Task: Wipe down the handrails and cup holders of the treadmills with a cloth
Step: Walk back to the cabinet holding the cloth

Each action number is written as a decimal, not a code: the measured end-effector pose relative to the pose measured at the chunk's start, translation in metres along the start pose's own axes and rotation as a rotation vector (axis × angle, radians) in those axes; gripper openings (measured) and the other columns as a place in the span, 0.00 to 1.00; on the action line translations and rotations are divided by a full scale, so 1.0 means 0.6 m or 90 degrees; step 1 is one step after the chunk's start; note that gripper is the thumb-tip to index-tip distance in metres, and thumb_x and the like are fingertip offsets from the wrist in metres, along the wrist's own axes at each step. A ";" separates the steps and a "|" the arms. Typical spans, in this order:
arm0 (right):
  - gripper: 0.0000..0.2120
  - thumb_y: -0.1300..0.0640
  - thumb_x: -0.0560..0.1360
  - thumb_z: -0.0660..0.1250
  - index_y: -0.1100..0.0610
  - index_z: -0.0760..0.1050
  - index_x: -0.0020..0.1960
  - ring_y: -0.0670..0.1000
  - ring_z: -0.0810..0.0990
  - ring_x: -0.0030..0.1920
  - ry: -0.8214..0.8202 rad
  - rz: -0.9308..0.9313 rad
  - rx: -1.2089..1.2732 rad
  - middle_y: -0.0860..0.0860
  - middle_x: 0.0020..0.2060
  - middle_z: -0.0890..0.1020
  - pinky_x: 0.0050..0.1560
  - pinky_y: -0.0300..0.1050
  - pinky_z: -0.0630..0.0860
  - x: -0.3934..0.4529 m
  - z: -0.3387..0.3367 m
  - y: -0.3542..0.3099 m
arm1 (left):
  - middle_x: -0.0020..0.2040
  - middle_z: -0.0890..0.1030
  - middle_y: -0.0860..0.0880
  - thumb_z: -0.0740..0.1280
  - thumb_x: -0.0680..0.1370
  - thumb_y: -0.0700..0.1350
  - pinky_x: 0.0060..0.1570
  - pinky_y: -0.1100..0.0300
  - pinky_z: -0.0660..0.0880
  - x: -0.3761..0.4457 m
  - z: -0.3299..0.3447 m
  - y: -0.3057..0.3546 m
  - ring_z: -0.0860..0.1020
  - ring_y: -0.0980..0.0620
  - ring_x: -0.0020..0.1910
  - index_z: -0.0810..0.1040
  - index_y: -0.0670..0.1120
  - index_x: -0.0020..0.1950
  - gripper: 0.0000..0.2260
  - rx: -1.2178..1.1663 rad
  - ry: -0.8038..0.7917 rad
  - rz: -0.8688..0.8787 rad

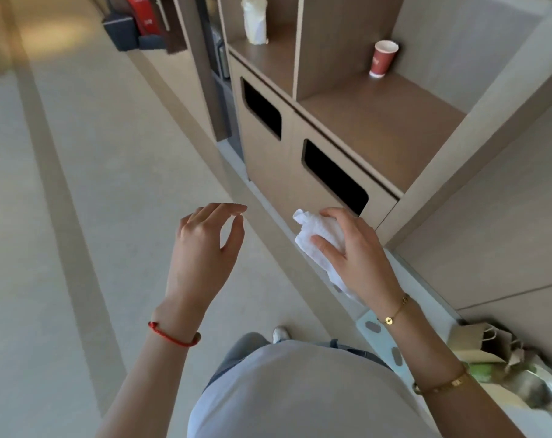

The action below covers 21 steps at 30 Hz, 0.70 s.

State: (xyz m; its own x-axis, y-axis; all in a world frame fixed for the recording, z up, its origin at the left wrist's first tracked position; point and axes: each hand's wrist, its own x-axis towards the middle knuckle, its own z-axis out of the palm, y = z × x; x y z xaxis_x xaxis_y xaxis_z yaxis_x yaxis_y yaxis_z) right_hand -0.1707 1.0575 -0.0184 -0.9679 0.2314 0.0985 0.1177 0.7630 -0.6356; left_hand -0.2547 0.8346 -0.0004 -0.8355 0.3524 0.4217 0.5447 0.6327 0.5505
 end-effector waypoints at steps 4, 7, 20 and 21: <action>0.17 0.46 0.79 0.64 0.52 0.71 0.64 0.50 0.75 0.52 0.051 0.045 -0.002 0.46 0.53 0.79 0.56 0.51 0.73 0.109 -0.008 0.028 | 0.51 0.84 0.48 0.66 0.80 0.39 0.53 0.45 0.79 0.135 0.050 -0.033 0.83 0.48 0.50 0.83 0.43 0.56 0.09 -0.025 -0.030 0.043; 0.16 0.47 0.79 0.64 0.52 0.71 0.64 0.49 0.75 0.50 0.098 0.083 -0.019 0.45 0.52 0.79 0.55 0.50 0.73 0.177 -0.009 0.053 | 0.52 0.84 0.48 0.66 0.80 0.39 0.53 0.46 0.79 0.229 0.095 -0.057 0.83 0.48 0.50 0.83 0.43 0.57 0.09 -0.045 -0.065 0.080; 0.17 0.50 0.79 0.65 0.58 0.72 0.64 0.58 0.76 0.53 0.283 0.280 -0.174 0.54 0.54 0.80 0.55 0.54 0.70 0.494 -0.020 0.187 | 0.51 0.84 0.47 0.66 0.79 0.36 0.50 0.42 0.78 0.635 0.318 -0.104 0.82 0.44 0.48 0.83 0.41 0.55 0.08 -0.172 -0.250 0.298; 0.17 0.50 0.79 0.65 0.58 0.72 0.64 0.58 0.76 0.52 0.286 0.296 -0.201 0.54 0.54 0.80 0.53 0.53 0.69 0.512 -0.022 0.200 | 0.51 0.84 0.47 0.66 0.78 0.36 0.51 0.42 0.78 0.657 0.332 -0.104 0.82 0.43 0.47 0.83 0.41 0.55 0.08 -0.177 -0.262 0.312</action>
State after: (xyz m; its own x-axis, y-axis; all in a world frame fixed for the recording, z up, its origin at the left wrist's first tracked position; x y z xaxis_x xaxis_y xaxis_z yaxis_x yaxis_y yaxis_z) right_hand -0.4510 1.2280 -0.0542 -0.6242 0.7495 0.2203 0.6203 0.6469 -0.4436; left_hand -0.6324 1.0713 -0.0121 -0.4178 0.8200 0.3912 0.8184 0.1526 0.5541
